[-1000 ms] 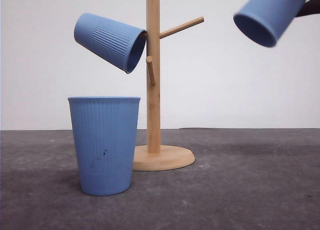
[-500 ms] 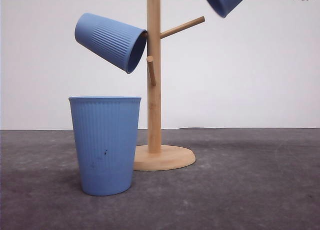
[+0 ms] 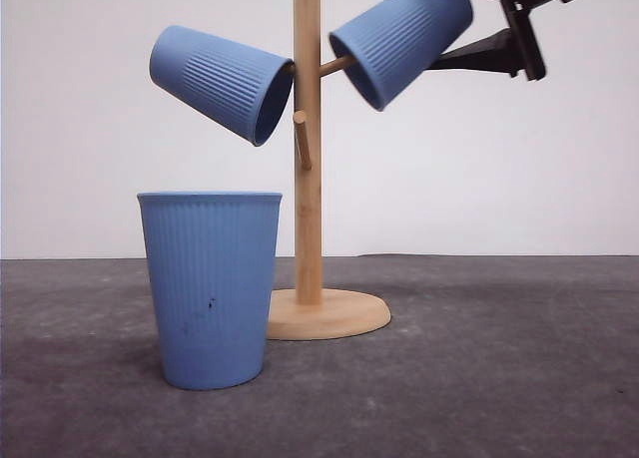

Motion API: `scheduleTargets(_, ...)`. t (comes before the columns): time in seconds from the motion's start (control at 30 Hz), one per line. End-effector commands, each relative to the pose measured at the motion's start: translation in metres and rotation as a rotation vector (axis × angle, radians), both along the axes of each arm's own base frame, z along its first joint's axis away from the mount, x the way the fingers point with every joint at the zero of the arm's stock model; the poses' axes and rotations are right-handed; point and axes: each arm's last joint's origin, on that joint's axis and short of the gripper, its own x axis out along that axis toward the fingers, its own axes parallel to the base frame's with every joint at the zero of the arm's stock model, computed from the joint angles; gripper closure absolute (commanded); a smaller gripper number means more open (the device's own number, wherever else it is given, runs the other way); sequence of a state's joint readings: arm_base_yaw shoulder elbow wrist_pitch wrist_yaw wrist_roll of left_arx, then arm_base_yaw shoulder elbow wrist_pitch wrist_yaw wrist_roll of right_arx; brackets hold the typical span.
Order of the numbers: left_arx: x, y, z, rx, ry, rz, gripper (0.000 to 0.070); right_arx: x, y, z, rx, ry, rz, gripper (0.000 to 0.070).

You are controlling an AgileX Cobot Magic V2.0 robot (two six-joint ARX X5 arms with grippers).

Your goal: Place three cups

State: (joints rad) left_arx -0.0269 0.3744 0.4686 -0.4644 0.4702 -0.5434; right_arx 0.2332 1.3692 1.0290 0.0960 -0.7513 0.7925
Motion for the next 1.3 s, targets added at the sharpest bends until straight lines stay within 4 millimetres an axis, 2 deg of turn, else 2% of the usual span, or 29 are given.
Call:
scheduleTargets(0.0, 0.001, 0.000, 0.004, 0.000, -0.022, -0.002, 0.0188, 0.005, 0.004, -0.002, 0.005, 0.003, 0.009, 0.0260)
scheduleTargets(0.13, 0.001, 0.000, 0.004, 0.000, -0.022, -0.002, 0.0188, 0.009, 0.010, -0.010, -0.004, 0.028, 0.024, 0.0258)
scheduleTargets(0.17, 0.001, 0.000, 0.004, 0.000, -0.022, -0.002, 0.0188, 0.009, 0.011, -0.011, -0.005, 0.030, 0.025, 0.0246)
scheduleTargets(0.27, 0.001, 0.000, 0.004, 0.000, -0.022, -0.002, 0.0188, 0.010, 0.011, -0.011, -0.012, 0.024, 0.018, 0.0143)
scheduleTargets(0.43, 0.001, 0.000, 0.004, 0.000, -0.022, -0.002, 0.0188, 0.009, 0.010, -0.012, -0.025, 0.014, 0.025, 0.0135)
scheduleTargets(0.53, 0.001, 0.000, 0.004, -0.001, -0.021, -0.002, 0.0188, 0.008, 0.010, -0.014, -0.040, 0.027, 0.046, 0.0070)
scheduleTargets(0.6, 0.001, 0.000, 0.004, -0.001, -0.021, -0.002, 0.0188, 0.005, 0.009, -0.016, -0.071, 0.033, 0.048, 0.0066)
scheduleTargets(0.93, 0.001, 0.000, 0.004, -0.001, -0.020, -0.002, 0.0188, -0.038, -0.009, -0.019, -0.132, 0.012, 0.046, 0.0067)
scheduleTargets(1.1, 0.000, -0.001, 0.003, -0.007, -0.014, -0.018, 0.0185, -0.065, -0.019, -0.039, -0.178, 0.059, 0.054, 0.0068)
scheduleTargets(1.27, 0.001, -0.003, -0.004, -0.012, 0.091, -0.080, 0.0184, -0.089, -0.024, -0.063, -0.234, 0.124, 0.081, 0.0068)
